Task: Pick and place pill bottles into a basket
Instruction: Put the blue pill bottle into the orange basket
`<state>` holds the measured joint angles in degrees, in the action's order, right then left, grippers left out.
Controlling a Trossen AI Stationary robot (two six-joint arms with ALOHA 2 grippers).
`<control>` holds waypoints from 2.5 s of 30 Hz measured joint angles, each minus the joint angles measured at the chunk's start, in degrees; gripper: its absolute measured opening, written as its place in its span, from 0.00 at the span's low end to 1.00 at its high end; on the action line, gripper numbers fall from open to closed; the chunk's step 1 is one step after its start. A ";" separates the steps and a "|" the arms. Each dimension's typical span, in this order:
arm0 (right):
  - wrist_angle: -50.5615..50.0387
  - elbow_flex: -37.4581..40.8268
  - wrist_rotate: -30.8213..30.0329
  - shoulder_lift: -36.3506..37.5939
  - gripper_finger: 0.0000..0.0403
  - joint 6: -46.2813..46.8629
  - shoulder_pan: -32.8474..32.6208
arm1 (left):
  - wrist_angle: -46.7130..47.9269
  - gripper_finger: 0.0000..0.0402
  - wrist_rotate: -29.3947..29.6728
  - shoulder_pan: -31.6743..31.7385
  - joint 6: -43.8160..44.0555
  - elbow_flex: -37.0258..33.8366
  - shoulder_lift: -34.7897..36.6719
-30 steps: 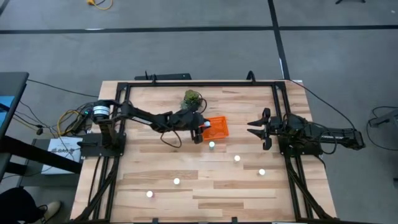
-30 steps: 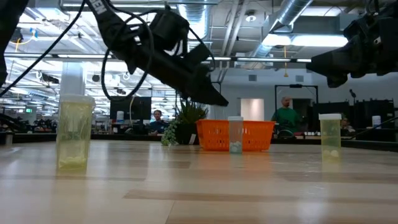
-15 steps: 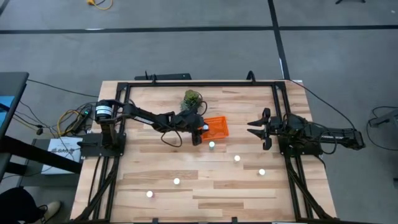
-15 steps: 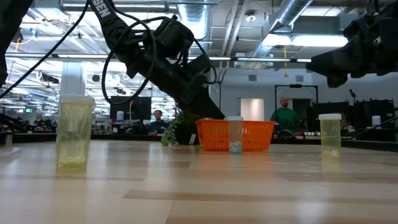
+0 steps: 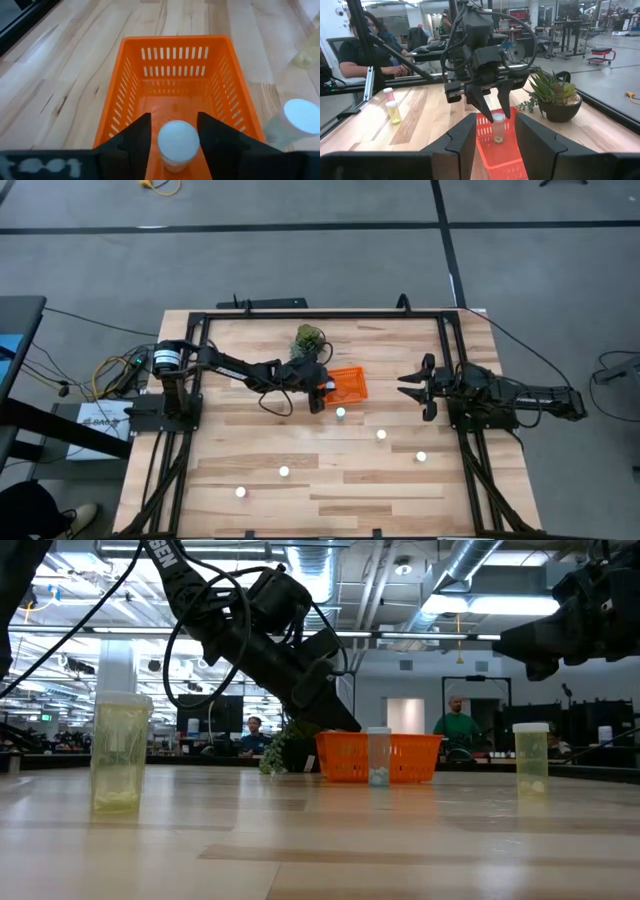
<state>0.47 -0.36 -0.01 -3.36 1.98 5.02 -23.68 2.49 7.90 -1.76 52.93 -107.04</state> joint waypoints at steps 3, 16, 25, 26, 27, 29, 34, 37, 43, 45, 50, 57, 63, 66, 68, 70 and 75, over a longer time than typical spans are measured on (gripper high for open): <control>-0.01 -0.01 0.00 -0.01 0.32 0.00 0.00 | 0.01 0.44 0.30 0.30 -0.02 0.00 0.00; -0.02 -0.02 0.00 -0.01 0.32 -0.01 0.00 | 5.88 0.50 -0.34 -7.69 -7.71 -0.07 12.91; -0.02 -0.02 0.00 0.00 0.32 0.00 -0.02 | 10.80 0.50 2.39 -13.11 -8.53 -0.11 10.29; -0.02 -0.02 0.00 0.00 0.32 0.00 -0.02 | 9.57 0.50 2.39 -13.09 -8.13 -0.09 9.48; -0.02 0.00 0.00 0.00 0.32 -0.02 -0.02 | 8.71 0.50 2.36 -13.09 -7.94 -0.07 8.68; -0.02 -0.02 0.00 -0.02 0.32 -0.02 -0.02 | 7.67 0.50 2.47 -13.13 -7.88 -0.04 7.08; -0.02 -0.02 0.00 -0.02 0.32 0.00 -0.02 | 7.37 0.50 2.66 -13.03 -7.65 2.60 3.94; 0.00 0.00 0.00 -0.02 0.32 0.00 0.00 | 9.16 0.50 2.77 -12.93 -7.65 4.80 1.90; 0.00 0.00 0.00 0.00 0.32 0.00 -0.02 | 12.23 0.50 3.32 -12.67 -8.18 7.55 -1.20; -0.02 -0.02 0.00 -0.02 0.32 -0.01 0.00 | 11.55 0.50 3.38 -12.22 -8.17 8.15 -1.88; 0.01 -0.01 0.00 0.04 0.32 -0.01 -0.02 | 12.35 0.50 4.17 -11.10 -7.67 8.09 -1.90; 0.00 -0.02 0.00 -0.02 0.32 0.00 -0.02 | 12.81 0.50 2.66 -10.44 -7.58 8.09 -1.90; -0.01 -0.02 0.00 -0.02 0.32 -0.01 -0.02 | 12.79 0.50 1.10 -10.49 -7.28 8.09 -1.90; -0.02 0.00 0.00 -0.02 0.32 -0.02 -0.02 | 12.80 0.50 0.30 -10.49 -6.79 8.09 -1.90; -0.02 0.00 0.00 -0.02 0.32 0.00 -0.02 | 12.77 0.50 0.26 -10.48 -6.70 8.09 -1.90; -0.01 -0.01 0.00 -0.02 0.32 0.00 -0.01 | 12.76 0.50 -0.82 -10.49 -6.31 8.09 -1.90; -0.02 -0.02 0.00 -0.02 0.32 0.00 -0.02 | 12.74 0.50 -1.75 -10.51 -6.03 8.09 -1.90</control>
<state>0.45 -0.38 -0.01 -3.38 1.98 4.99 -10.94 0.73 -2.61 -7.79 61.01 -108.95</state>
